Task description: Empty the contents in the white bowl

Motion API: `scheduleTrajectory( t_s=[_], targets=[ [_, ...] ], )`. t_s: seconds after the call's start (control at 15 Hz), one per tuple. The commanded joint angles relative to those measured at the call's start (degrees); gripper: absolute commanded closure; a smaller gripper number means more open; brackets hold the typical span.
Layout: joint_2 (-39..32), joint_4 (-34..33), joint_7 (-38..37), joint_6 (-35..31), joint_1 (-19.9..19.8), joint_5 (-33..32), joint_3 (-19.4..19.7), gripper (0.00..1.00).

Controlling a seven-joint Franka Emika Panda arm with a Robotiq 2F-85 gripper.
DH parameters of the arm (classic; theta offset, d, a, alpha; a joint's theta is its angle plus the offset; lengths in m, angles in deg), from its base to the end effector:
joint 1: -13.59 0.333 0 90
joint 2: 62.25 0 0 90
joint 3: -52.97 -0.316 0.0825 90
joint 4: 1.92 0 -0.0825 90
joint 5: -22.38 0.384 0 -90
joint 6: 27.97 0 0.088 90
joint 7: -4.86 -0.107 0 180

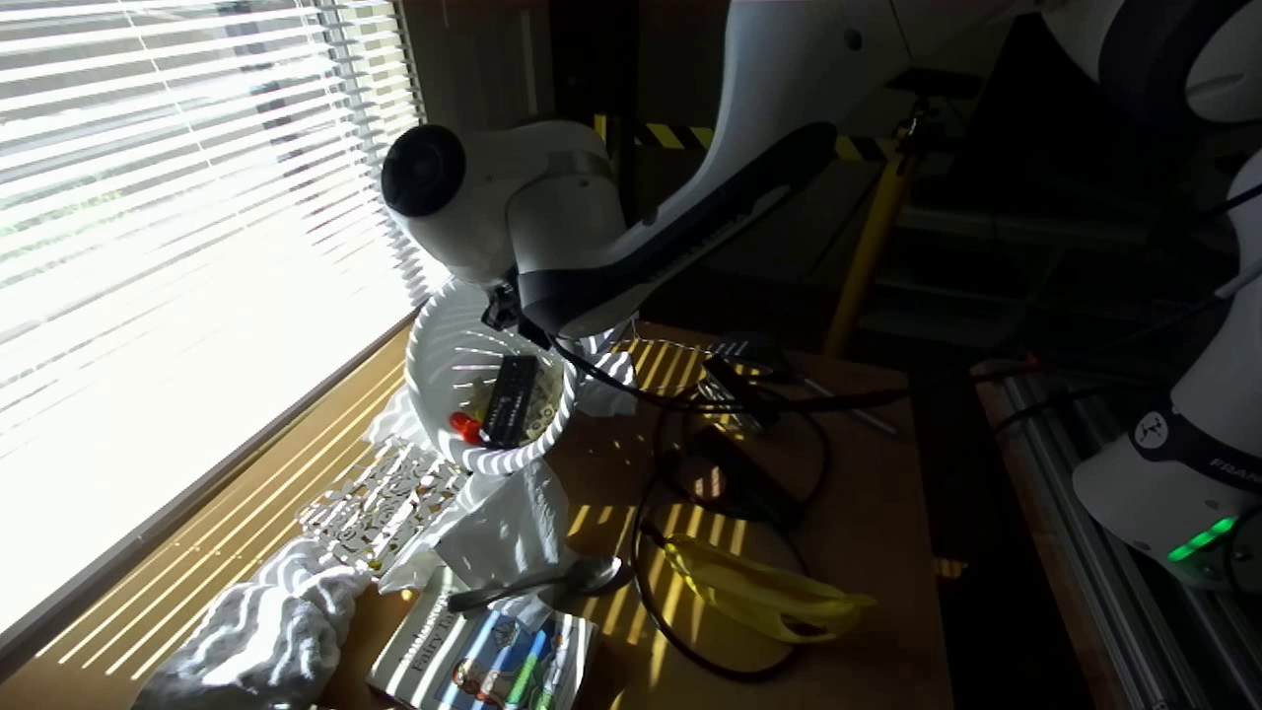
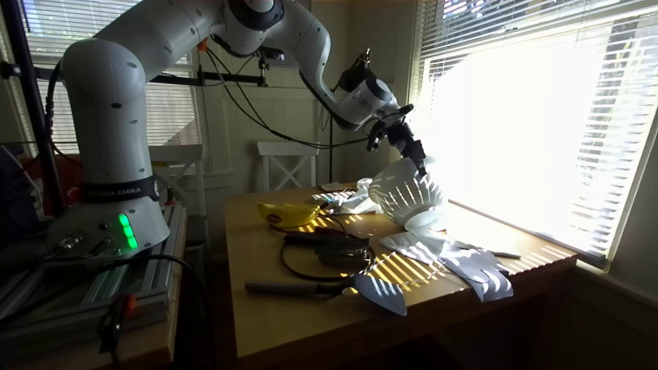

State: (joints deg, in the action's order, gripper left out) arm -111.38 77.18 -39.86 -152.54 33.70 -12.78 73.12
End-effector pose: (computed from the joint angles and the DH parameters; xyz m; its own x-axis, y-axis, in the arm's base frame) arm 0.7358 0.0344 0.2302 0.9319 -0.1616 0.3247 -0.3365 -0.7194 0.6077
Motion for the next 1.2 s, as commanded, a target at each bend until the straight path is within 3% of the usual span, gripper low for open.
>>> scheduleTrajectory(
  t_s=[0.0, 0.27, 0.67, 0.8, 1.13],
  targets=[
    [-0.32, -1.87, -0.21, 1.48, -1.63, -1.37, -2.07, 0.97],
    [2.88, -0.52, 0.47, -0.28, -3.18, -0.05, -3.48, 0.97],
    [13.21, 4.77, 0.98, -10.96, -7.35, 2.12, -5.51, 0.97],
    [16.56, 7.55, 3.83, -15.14, -7.68, -0.32, -5.33, 0.97],
    [26.15, 17.98, 10.75, -20.8, -5.9, -13.66, -3.84, 0.97]
  ],
)
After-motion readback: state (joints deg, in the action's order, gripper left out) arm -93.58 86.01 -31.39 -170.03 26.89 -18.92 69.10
